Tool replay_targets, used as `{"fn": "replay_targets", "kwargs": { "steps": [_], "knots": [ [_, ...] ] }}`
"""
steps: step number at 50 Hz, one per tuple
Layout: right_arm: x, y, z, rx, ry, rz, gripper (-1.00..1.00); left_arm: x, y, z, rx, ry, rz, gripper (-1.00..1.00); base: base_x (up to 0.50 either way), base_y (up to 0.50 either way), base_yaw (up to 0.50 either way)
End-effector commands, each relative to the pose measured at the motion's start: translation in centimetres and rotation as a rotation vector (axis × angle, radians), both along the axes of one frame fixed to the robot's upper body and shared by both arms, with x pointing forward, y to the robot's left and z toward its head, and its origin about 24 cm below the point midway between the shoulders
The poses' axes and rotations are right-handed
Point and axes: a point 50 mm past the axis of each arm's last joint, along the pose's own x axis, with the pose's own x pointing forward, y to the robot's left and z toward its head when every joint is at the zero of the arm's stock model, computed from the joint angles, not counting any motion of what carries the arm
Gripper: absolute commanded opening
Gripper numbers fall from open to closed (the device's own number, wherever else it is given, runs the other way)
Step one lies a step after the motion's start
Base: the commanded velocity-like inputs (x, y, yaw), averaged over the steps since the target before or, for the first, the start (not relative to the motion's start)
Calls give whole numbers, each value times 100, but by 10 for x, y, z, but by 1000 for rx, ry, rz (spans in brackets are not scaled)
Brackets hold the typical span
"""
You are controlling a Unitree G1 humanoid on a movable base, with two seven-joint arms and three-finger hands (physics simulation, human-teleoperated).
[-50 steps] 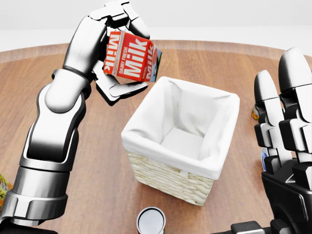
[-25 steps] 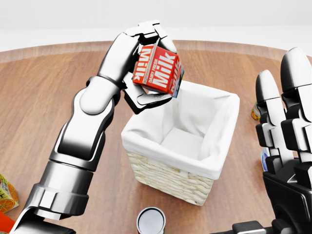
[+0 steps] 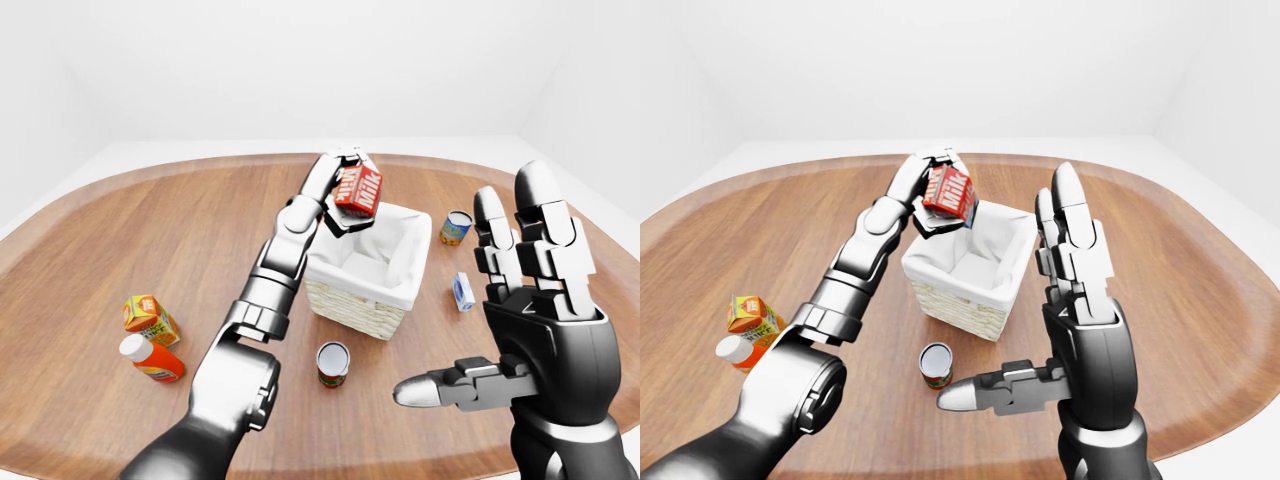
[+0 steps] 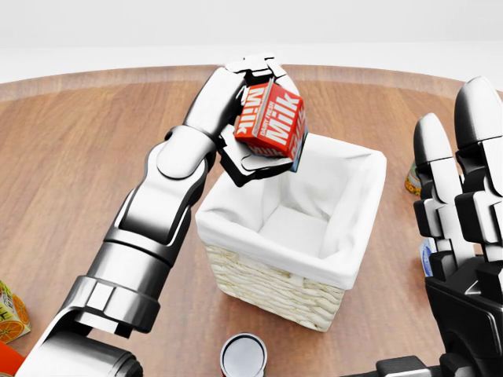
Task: Pick the milk and place it in the basket.
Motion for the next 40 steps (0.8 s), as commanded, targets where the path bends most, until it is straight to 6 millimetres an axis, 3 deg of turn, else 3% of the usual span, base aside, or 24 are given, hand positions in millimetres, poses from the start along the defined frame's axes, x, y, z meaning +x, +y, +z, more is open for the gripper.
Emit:
{"fn": "replay_targets", "kwargs": {
  "steps": [1,17,40],
  "knots": [
    [0,0,0,0,-1,0,100,10,-3,3,-88,62,10,-100,0,0,0],
    [0,0,0,0,2,1,100,19,-5,-7,-94,99,30,-100,0,0,0],
    [0,-1,0,5,0,4,100,11,-27,-16,-85,132,-31,-100,0,0,0]
  ]
}}
